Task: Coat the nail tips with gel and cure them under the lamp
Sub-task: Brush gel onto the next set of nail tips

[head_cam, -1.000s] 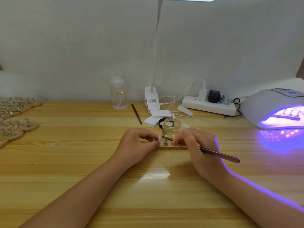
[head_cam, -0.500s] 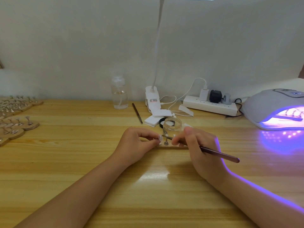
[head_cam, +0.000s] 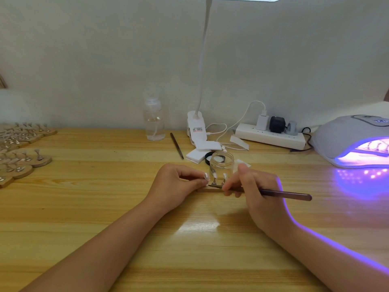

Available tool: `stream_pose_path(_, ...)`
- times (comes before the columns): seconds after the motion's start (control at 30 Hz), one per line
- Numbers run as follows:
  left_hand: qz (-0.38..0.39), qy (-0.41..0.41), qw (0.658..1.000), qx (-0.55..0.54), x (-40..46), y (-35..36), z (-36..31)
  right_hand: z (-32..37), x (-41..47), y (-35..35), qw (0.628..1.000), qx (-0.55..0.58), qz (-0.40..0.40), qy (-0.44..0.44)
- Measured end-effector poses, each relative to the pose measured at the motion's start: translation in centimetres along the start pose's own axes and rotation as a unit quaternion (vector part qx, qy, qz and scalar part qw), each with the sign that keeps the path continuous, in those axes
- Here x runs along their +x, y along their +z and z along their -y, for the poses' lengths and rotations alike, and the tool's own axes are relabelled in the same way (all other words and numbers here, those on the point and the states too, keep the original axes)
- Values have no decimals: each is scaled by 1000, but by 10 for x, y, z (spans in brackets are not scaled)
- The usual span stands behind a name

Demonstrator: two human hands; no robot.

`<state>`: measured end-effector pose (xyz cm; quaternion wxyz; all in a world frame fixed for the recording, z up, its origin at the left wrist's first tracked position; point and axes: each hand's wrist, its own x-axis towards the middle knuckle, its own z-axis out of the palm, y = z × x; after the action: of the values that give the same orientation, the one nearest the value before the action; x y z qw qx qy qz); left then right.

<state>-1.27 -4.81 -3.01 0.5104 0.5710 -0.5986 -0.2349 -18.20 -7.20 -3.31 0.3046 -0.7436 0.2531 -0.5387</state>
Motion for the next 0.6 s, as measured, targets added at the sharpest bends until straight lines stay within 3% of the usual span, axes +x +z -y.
stream_pose_path(0.17,-2,-8,1000,-11,0,0,1,2,4,0,999,-27,-4,17)
stream_pose_path(0.27,1,-15,1000,-15,0,0,1,3,2,1,998,32,-1,51)
stream_pose_path(0.6,2,-22,1000,-16,0,0,2,1,3,0,999,18,-19,44)
